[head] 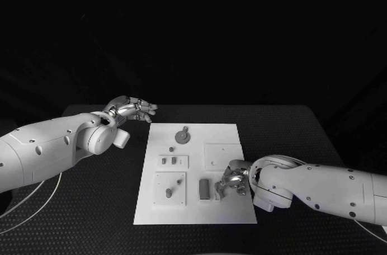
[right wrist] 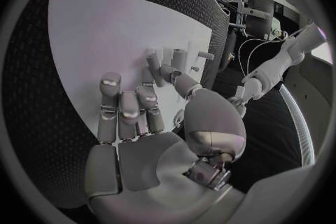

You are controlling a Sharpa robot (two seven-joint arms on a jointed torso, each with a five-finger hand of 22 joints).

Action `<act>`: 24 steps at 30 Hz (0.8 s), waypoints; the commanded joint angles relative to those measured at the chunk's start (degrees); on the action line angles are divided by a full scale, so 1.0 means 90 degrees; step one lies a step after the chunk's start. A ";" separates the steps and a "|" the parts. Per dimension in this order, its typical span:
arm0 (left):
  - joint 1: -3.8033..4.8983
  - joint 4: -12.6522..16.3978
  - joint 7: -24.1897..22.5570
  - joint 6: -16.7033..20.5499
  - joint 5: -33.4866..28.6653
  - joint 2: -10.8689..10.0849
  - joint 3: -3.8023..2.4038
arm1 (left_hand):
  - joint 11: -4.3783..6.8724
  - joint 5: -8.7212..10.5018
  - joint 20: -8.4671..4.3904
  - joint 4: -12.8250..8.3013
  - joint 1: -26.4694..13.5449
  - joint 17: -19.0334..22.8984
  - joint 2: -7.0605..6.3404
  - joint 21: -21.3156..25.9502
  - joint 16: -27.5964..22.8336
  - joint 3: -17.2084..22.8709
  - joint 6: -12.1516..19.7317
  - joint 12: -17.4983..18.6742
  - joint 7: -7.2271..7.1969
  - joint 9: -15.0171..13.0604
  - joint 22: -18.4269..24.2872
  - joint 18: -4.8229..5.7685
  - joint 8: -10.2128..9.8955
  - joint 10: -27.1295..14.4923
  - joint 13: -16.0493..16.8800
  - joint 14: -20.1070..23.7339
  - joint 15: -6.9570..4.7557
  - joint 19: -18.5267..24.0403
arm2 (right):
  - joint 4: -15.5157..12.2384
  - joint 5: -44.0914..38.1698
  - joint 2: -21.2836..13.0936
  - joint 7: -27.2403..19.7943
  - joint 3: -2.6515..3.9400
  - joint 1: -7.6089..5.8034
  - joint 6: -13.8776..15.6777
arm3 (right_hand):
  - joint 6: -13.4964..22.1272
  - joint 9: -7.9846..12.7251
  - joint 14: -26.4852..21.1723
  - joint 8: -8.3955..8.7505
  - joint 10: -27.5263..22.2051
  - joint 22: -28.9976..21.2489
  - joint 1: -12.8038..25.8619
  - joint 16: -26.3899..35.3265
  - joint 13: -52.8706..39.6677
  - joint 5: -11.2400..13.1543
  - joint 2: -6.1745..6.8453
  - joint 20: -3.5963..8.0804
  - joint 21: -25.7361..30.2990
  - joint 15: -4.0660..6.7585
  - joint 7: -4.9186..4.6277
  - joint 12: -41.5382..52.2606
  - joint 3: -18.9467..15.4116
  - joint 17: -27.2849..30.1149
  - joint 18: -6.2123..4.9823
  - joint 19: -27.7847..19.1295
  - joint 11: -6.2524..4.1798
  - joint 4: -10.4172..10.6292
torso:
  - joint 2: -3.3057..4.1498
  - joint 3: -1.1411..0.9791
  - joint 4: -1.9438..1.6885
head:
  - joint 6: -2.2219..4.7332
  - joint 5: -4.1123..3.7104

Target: Assemble the parts on the task board

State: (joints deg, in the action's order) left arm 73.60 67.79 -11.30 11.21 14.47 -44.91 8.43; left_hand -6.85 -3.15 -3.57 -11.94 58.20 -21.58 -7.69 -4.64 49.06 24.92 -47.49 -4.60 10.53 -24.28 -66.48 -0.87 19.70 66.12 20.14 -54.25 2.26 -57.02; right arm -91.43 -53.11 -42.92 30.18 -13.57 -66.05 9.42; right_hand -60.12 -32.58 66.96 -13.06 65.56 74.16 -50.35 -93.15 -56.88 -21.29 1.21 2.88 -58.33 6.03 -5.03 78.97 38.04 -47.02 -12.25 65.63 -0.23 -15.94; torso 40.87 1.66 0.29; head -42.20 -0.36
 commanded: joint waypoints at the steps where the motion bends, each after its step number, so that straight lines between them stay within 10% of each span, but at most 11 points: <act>1: 0.0007 0.0013 -0.0046 -0.0070 0.0023 0.0010 -0.0004 | 0.0015 0.0025 0.0044 -0.0035 0.0011 -0.0009 0.0029 0.0032 -0.0038 -0.0017 -0.0037 -0.0022 -0.0004 0.0006 -0.0010 -0.0011 0.0025 0.0006 0.0008 0.0000 0.0027 -0.0002 | -0.0017 0.0180 0.0028 -0.0066 -0.0008 0.0021 -0.0200 | 0.0023 0.0002 0.0076 -0.0028 0.0073 -0.0011 -0.0081 0.0040 0.0001 -0.0029 -0.0142 0.0000 -0.0014 0.0039 -0.0086 0.0023 0.0006 0.0009 -0.0306 0.0044 -0.0032 0.0037 | 0.0001 0.0004 0.0001 | -0.0001 -0.0003; 24: 0.0007 0.0018 -0.0038 -0.0081 0.0023 0.0003 -0.0004 | 0.0015 0.0024 0.0044 -0.0035 0.0008 -0.0014 0.0031 0.0034 -0.0040 -0.0017 -0.0036 -0.0021 -0.0004 0.0008 -0.0013 -0.0011 0.0025 0.0005 0.0008 0.0000 0.0027 -0.0003 | 0.0031 0.0176 0.0118 -0.0085 -0.0012 0.0048 -0.0498 | -0.0071 0.0037 0.0058 -0.0122 0.0052 -0.0032 0.0334 0.0048 -0.0035 -0.0027 0.0070 0.0007 0.0002 0.0075 -0.0042 0.0026 -0.0027 -0.0002 -0.0306 0.0038 -0.0074 0.0263 | -0.0001 0.0000 0.0003 | -0.0049 0.0028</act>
State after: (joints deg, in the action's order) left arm 73.60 67.82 -11.28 11.21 14.47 -44.96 8.42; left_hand -6.85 -3.15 -3.57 -11.94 58.20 -21.65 -7.69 -4.64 49.06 24.92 -47.49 -4.60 10.53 -24.29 -66.52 -0.87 19.70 66.12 20.13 -54.25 2.26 -57.02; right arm -90.67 -52.27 -42.35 30.44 -13.43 -66.08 7.59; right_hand -60.33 -32.35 67.27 -14.58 65.64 73.93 -47.32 -92.92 -57.18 -21.58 1.19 2.80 -58.33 6.15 -5.24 78.97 37.82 -47.07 -11.98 65.93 -0.34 -13.95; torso 40.87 1.64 0.31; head -42.57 -0.14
